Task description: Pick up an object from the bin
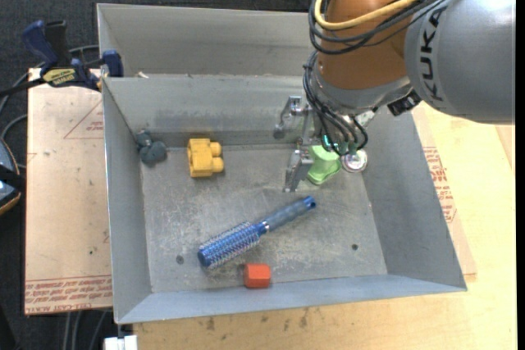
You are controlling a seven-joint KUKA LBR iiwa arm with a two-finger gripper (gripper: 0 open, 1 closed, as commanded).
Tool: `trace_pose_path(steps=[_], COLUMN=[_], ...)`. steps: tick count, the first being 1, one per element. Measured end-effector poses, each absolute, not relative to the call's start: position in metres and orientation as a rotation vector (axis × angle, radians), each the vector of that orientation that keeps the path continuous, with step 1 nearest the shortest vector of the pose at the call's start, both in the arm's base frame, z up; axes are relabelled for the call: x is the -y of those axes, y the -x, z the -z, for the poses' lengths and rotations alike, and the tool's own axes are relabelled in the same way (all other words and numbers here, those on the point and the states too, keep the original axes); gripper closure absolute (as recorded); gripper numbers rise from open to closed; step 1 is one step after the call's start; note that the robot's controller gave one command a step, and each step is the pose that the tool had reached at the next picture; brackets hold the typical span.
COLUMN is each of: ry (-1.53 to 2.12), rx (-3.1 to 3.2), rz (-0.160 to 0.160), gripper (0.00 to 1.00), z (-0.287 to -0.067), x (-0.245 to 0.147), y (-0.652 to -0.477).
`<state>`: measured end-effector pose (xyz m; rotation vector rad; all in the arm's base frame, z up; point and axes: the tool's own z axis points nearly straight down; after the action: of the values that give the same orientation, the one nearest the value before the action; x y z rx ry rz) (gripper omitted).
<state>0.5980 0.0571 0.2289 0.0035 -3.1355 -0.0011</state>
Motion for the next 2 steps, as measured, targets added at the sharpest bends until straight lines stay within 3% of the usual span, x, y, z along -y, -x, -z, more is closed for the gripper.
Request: trace_pose_path(steps=[1,2], ry=[-0.217,-0.22], rx=[3.135,3.135], rz=[0.002,0.002], gripper=[0.0,1.0], z=[-0.0794,-0.0819], x=[-0.0105,-0.0114], y=[-0.5305,-0.5316])
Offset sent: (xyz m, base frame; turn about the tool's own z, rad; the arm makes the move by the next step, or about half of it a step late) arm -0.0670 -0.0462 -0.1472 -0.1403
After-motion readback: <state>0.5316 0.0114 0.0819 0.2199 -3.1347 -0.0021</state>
